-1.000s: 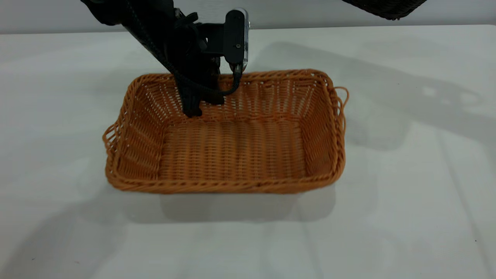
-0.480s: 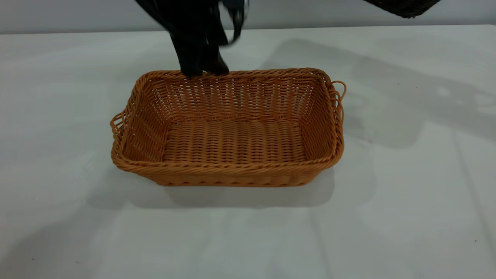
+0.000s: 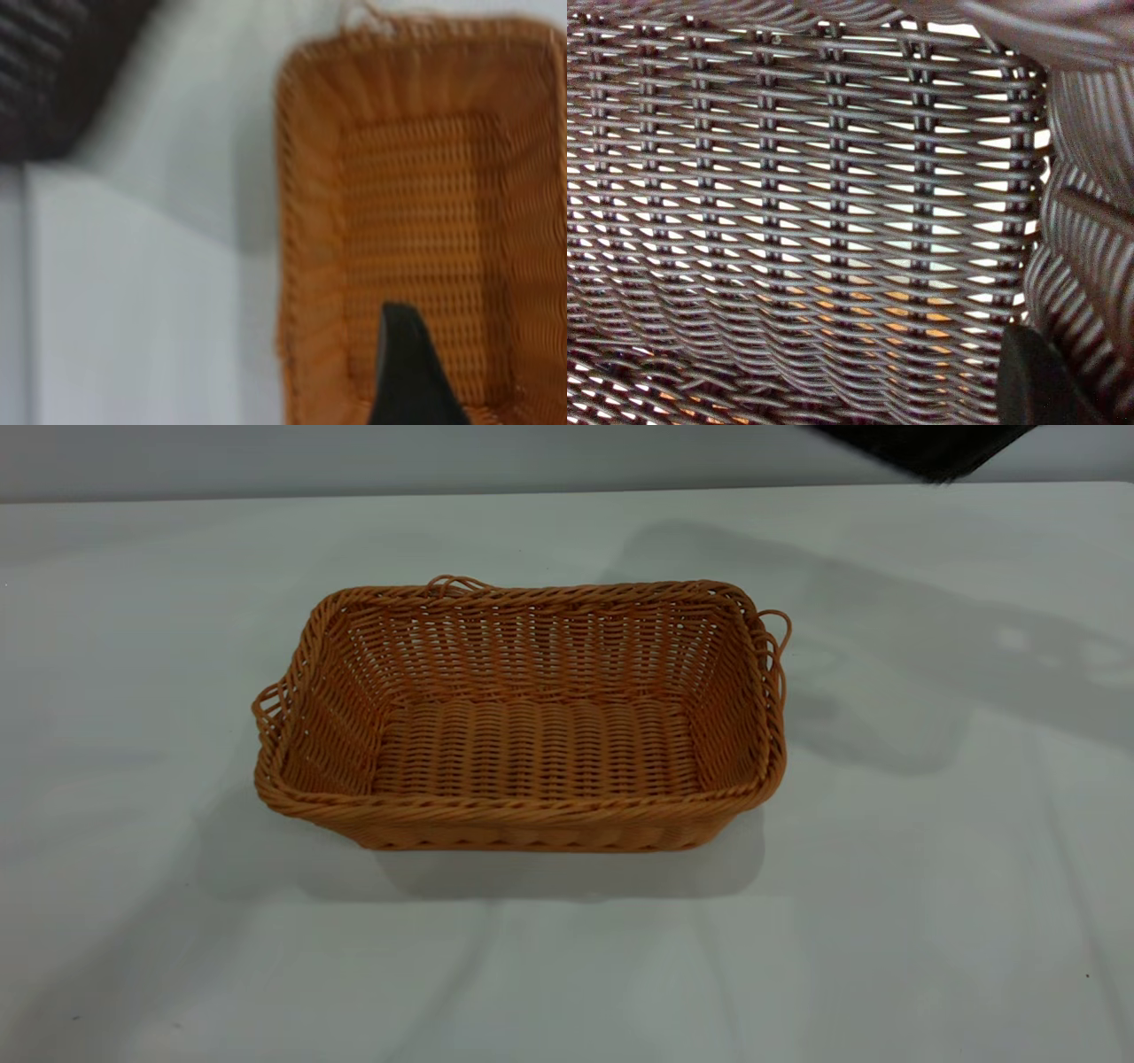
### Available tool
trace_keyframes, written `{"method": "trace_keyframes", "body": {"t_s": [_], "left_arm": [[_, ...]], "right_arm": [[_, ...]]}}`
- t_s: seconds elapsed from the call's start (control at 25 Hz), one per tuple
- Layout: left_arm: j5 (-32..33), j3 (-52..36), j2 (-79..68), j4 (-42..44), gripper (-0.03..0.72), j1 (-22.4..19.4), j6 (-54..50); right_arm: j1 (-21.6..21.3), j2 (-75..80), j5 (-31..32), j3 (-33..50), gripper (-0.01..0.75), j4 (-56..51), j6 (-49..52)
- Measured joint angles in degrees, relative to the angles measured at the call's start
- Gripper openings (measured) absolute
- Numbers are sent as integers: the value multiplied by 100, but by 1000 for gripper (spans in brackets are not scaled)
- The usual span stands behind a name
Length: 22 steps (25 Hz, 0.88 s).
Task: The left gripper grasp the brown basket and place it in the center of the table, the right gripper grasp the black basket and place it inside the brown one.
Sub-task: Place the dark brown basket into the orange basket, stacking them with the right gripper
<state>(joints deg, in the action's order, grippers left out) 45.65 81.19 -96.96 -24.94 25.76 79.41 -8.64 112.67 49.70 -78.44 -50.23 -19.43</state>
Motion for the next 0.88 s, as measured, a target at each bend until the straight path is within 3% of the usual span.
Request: {"method": "trace_keyframes", "body": {"t_s": [0.28,0.44,0.6,0.88], "left_arm": [[35,0,980,6,377,0,-133],[61,0,1096,12,377,0,-222],[72,0,1107,24,377,0,-238],[130,0,1114,31,377,0,-238]], "right_arm": [[1533,504,123,-6,82,466,127],[2169,867,61,-6,82,460,257],[2462,1228,-166,-6,82,460,332],[2473,1516,-484,-47,82,921,371]]}}
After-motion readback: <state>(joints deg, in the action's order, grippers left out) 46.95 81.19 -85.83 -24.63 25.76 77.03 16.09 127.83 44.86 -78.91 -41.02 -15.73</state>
